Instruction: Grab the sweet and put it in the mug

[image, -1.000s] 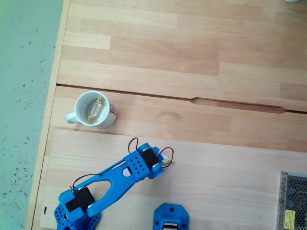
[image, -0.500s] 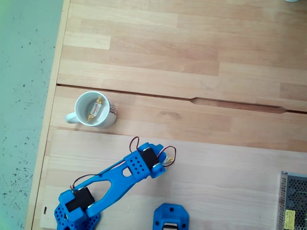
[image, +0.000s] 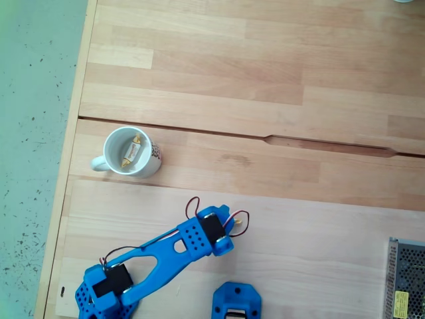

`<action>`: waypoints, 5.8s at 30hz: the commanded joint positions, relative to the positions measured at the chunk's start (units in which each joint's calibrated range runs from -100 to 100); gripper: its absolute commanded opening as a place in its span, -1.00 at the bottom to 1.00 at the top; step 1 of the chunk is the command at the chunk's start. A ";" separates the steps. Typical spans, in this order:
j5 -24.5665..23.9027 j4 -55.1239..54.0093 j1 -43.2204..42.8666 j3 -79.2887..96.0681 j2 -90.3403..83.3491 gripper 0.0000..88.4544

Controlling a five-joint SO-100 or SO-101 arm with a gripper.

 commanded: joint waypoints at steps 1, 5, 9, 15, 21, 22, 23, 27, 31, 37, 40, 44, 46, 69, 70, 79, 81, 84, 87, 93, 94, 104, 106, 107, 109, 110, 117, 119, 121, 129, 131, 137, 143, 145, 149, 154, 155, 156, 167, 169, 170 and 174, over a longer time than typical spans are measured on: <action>0.83 -0.18 0.52 -2.82 -2.84 -0.29; 1.37 -0.26 0.52 -2.90 -2.66 -0.29; 1.42 -0.34 0.52 -5.85 0.52 -0.29; 1.42 0.14 0.59 -13.43 6.29 -0.29; 1.42 0.71 0.67 -13.79 7.92 -0.29; 1.42 0.79 0.74 -13.70 8.09 -0.29; 1.47 0.79 0.74 -13.34 8.09 -0.29; 1.42 0.79 1.03 -12.00 8.01 -0.29; 1.42 0.79 1.10 -11.74 8.18 -0.29; 1.32 0.39 1.10 -10.13 9.30 -0.29; 1.17 -0.02 1.10 -9.68 9.64 -0.29; 0.93 -0.02 0.96 -9.68 9.30 -0.29; 0.93 0.06 0.96 -9.68 9.38 -0.29; 1.47 0.71 1.39 -9.24 9.30 -0.29; 1.47 0.71 1.39 -9.24 9.38 -0.29; 0.88 0.79 1.39 -9.15 9.13 -0.29; 0.88 0.79 1.39 -9.15 9.21 -0.29; 0.88 0.79 1.39 -9.15 9.21 -0.29; 0.88 0.79 1.39 -9.15 9.21 -0.29; 0.83 0.79 1.39 -8.79 9.21 -0.29; 0.83 0.79 1.39 -8.70 9.21 -0.29; 0.78 0.79 1.39 -8.61 9.21 -0.29; 0.78 0.79 1.39 -8.61 9.30 -0.29; 0.78 0.79 1.39 -8.61 9.38 -0.29; 0.78 0.79 1.39 -8.52 9.38 -0.29; 0.78 0.79 1.39 -8.52 9.47 -0.29; 1.17 0.79 1.39 -8.44 10.93 -0.29; 1.22 0.63 1.39 -8.44 11.45 -0.29; 1.22 0.63 1.39 -8.44 12.05 -0.29; 1.37 0.47 1.39 -8.44 12.14 -0.29; 1.37 0.39 1.39 -8.44 12.14 -0.29; 1.47 -0.18 1.39 -8.52 12.05 -0.35; 1.47 -0.26 1.39 -8.97 12.14 -0.65; 1.47 -0.26 1.39 -9.24 12.74 -0.74; 1.47 -0.26 1.39 -9.33 12.74 -0.87; 1.47 -0.26 1.32 -9.33 12.83 -0.97; 1.47 -0.26 1.32 -9.33 12.83 -0.97; 1.47 -0.26 1.32 -9.33 12.83 -0.99; 1.32 0.87 1.39 -9.68 10.07 -1.00; 0.88 0.87 1.39 -9.68 7.06 -1.00; 0.78 0.95 1.39 -9.68 4.91 -1.00; 0.73 0.95 0.81 -9.68 -5.85 -1.00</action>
